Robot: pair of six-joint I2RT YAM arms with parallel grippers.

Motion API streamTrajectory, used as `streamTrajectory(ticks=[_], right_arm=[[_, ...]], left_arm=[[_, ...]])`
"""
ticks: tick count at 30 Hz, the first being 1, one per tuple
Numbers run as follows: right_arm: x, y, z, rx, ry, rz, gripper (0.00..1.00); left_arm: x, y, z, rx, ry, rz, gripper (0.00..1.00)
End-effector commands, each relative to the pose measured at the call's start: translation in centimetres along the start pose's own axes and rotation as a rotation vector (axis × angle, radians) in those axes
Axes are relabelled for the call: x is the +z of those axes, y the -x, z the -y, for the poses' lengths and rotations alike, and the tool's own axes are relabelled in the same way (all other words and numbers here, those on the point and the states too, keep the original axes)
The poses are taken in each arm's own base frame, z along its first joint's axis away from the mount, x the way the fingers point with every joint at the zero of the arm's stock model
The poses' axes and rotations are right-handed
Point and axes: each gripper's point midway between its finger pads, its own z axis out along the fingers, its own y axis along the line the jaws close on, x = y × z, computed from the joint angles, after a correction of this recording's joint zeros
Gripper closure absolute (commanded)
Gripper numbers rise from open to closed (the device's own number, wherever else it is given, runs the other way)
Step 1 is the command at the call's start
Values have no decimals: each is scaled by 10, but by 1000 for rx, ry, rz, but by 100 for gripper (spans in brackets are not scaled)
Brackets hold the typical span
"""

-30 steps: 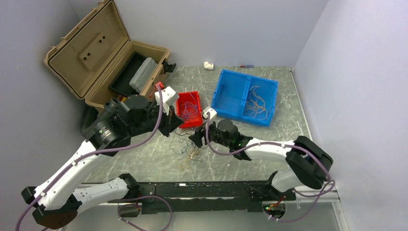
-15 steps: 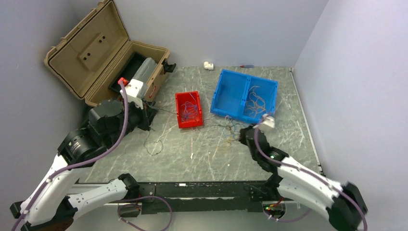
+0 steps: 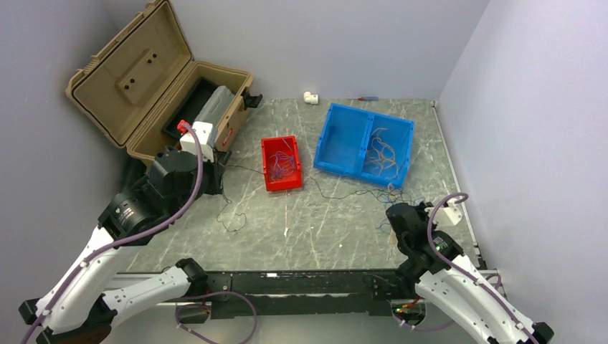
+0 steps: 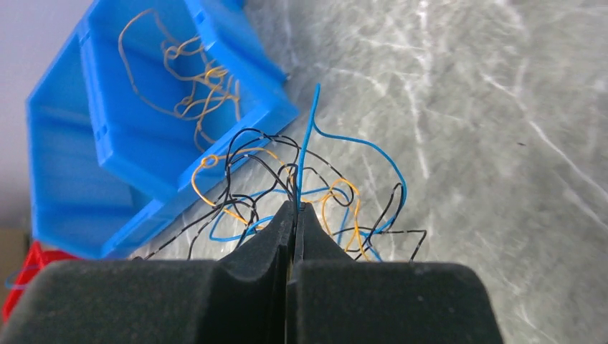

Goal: Untangle the cables

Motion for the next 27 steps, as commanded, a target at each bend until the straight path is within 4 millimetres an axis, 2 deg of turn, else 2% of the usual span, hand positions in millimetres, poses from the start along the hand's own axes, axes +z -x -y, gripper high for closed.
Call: streamTrajectory(ticks=[1,5,10,12,20,24,27], right_arm=[[-8,35,27,63,-151,123,100],[-12,50,43,114,-214,194,100],[-12,52,40,80,-204,197,100],[-13,54,42,93,-207,205,100],[-19,73,53,102,-221,277,100],[-19,75,43,49,-204,270,100],[-21,78,49,72,-227,281,100]], left_arm=[[-1,3,-18,-39,100,20,100],[-9,2,-53,-112,283,30,100],[-8,-2,-63,-144,322,40,100],[-10,-6,-73,-159,386,30,100],[-41,1,-116,-214,588,121,100],[-46,4,-126,-212,630,145,100],[-49,3,-131,-219,669,143,100]])
